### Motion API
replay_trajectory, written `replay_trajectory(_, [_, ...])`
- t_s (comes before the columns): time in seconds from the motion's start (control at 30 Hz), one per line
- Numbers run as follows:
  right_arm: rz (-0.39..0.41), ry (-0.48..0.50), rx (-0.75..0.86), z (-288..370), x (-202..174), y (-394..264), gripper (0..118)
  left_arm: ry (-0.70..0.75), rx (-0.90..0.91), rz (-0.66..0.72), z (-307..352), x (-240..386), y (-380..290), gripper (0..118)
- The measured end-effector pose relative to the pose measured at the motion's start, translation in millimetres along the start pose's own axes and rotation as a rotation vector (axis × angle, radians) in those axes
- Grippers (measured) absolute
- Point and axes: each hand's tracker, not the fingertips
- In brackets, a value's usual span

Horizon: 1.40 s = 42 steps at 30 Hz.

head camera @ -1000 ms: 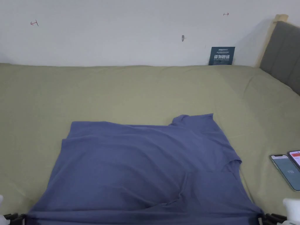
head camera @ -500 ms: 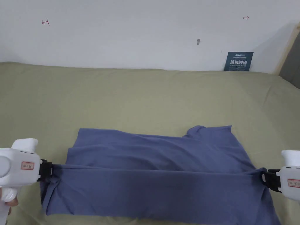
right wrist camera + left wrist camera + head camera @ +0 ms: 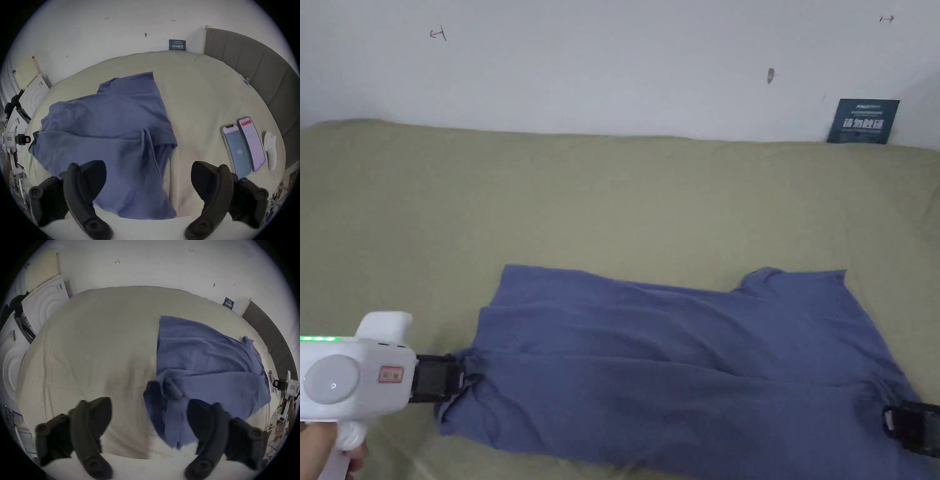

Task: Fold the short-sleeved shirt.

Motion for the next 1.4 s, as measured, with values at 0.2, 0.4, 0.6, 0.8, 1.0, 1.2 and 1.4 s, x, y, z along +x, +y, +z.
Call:
replay_trajectory(0.2, [-0.003, -0.027, 0.05, 33.3, 2.0, -33.4, 0, -0.051, -0.014, 0.008, 23.6, 0.5, -27.6, 0])
replay_trajectory(0.4, [-0.018, -0.003, 0.054, 41.0, 6.9, -49.9, 0, -0.068, -0.054, 0.039, -4.2, 9.9, -25.7, 115])
replay_trajectory(0.6, [-0.01, -0.007, 0.037, 41.3, 8.4, -53.7, 0, -0.013, -0.104, 0.049, -43.5, 17.1, -25.2, 54])
replay_trajectory(0.8, [0.007, 0.048, 0.006, 24.2, 19.8, -55.5, 111, -0.018, -0.091, -0.022, -30.4, 40.2, -24.5, 13])
replay_trajectory(1.0, [-0.002, 0.051, -0.054, -0.6, 20.2, -54.6, 107, -0.044, -0.092, 0.036, -32.3, 25.8, -25.4, 13])
replay_trajectory(1.2, [-0.032, 0.048, -0.066, -5.5, 11.5, -56.2, 6, -0.012, -0.05, -0.025, -19.4, 37.6, -28.1, 11])
replay_trajectory(1.4, [-0.005, 0.054, 0.002, 36.5, 9.3, -60.1, 5, -0.03, -0.029, -0.024, 2.2, 21.4, -29.8, 11])
